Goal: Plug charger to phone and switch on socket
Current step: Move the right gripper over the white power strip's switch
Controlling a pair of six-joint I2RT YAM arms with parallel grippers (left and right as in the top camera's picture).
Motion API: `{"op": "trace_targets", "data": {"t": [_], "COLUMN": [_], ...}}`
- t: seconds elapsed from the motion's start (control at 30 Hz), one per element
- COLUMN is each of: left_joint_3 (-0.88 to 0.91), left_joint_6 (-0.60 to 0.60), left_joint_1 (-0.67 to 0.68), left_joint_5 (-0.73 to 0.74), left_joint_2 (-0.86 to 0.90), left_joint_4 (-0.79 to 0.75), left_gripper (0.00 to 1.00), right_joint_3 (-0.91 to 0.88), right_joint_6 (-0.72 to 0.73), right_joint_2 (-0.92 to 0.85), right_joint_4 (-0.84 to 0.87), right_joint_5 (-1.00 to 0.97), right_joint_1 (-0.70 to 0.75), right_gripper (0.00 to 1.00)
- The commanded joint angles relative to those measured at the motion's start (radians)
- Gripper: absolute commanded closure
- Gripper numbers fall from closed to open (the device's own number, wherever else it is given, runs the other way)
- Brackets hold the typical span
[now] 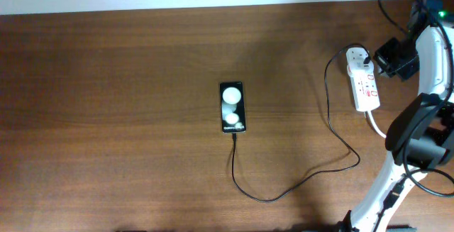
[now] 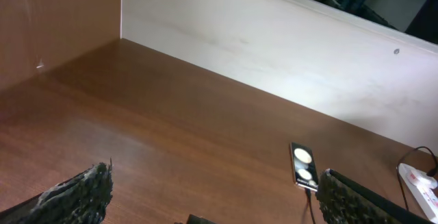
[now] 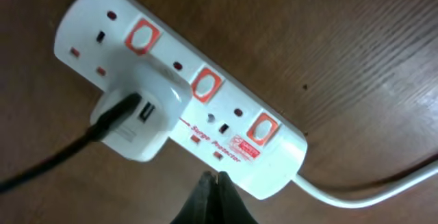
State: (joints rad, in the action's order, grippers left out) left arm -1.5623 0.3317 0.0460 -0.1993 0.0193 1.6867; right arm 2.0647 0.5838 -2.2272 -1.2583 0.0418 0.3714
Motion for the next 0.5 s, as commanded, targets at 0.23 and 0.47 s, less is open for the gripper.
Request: {"op": "trace_targets", "data": {"t": [0.23, 0.47], "left_joint_3": [0.000, 0.000], "left_joint_6": [-0.011, -0.011], "left_joint_1": [0.005, 0.005], "left_joint_5": [-0.007, -0.007], "left_joint_2": [-0.011, -0.011], "left_joint_4": [-0.002, -0.002], "left_gripper": [0.01, 0.01], "right_joint_3": [0.021, 0.017], "right_joint_6": [0.019, 0.019], "right_joint_2": [-0.088, -0.130], "right_joint_4": [0.086, 0.116], "right_joint_5": [-0.012, -0.008], "right_joint_1": [-0.004, -0.005], "right_gripper": [0.96, 0.96]}}
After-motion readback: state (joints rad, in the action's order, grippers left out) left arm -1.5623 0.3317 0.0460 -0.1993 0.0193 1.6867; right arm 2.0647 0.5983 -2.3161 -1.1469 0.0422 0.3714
